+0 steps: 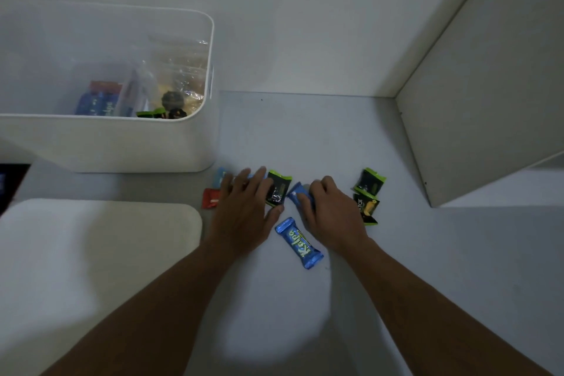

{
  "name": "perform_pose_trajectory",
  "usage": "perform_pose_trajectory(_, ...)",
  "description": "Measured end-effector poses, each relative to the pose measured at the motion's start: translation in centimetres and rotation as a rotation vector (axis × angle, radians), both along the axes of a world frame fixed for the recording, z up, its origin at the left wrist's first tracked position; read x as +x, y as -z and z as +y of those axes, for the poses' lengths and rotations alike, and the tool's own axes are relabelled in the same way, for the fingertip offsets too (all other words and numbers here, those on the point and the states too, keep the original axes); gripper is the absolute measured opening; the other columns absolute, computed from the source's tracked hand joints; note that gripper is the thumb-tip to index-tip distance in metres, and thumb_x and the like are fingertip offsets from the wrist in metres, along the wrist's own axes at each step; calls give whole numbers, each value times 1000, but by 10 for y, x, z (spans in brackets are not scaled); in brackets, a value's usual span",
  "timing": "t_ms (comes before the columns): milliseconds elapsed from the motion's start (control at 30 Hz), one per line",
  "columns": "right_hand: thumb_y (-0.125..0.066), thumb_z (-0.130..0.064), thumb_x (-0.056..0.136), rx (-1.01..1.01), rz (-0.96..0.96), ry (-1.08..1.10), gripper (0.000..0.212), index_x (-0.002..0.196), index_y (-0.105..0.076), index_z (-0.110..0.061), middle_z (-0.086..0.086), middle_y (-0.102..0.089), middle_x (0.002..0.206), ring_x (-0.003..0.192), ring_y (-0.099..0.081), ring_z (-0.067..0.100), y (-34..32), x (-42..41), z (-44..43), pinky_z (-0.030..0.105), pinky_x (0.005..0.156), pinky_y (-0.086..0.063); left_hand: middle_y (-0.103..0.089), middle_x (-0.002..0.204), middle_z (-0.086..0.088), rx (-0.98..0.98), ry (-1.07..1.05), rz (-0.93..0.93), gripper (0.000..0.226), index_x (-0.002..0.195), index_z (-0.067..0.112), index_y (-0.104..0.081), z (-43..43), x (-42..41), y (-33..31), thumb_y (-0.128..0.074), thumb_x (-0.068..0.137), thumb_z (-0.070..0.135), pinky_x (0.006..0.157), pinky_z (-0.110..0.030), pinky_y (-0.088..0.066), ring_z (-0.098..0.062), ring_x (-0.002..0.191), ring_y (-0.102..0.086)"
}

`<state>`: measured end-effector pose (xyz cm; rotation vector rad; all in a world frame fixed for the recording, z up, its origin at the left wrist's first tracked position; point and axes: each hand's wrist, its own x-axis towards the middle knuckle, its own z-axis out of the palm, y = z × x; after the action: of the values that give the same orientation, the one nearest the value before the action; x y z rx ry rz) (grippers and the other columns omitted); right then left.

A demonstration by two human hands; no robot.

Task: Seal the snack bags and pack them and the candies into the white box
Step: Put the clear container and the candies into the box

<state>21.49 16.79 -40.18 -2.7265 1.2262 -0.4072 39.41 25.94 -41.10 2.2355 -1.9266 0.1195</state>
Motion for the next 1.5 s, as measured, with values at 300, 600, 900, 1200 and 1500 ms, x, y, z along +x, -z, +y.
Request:
perform_pose_trajectory(300,-38,-39,103,41,-98,118,31,80,-38,-19,-1,-45,71,52,-48,20,-27,-3,-7,32,42,-35,-56,66,-3,-102,134,-44,15,89,14,-66,-14,-1,-10,-71,75,11,41,-30,-40,-27,46,-54)
perform_pose_trajectory(600,-42,-37,102,109,-194,153,34,75,-36,-17,-5,-40,67,57,-44,18,-99,19,-19,31,53,-27,-62,71,0,-237,82,77,8,93,23,-66,-11,4,-91,-58,92,26,42,-34,-47,-25,49,-59)
perform_pose_trajectory(900,-43,-38,102,97,-355,-8,37,71,-37,-18,-7,-37,62,52,-37,6,-213,131,-12,28,49,-21,-65,80,-1,-536,-228,294,30,87,16,-62,2,94,-237,-43,101,34,66,-25,-39,-16,69,-58)
perform_pose_trajectory(1200,-43,-44,99,6,-205,-200,33,77,-44,-19,-5,-46,67,59,-48,20,-224,259,-3,30,55,-32,-68,84,-4,-600,-442,467,36,88,11,-65,-8,207,-252,-39,102,32,70,-32,-45,-18,75,-59)
perform_pose_trajectory(1500,-34,-50,99,50,-222,-173,33,110,-56,-28,-3,-69,105,89,-64,19,-203,266,-3,34,74,-49,-68,90,-2,-529,-379,588,34,96,12,-66,-13,232,-229,-39,103,33,76,-25,-45,-13,79,-58)
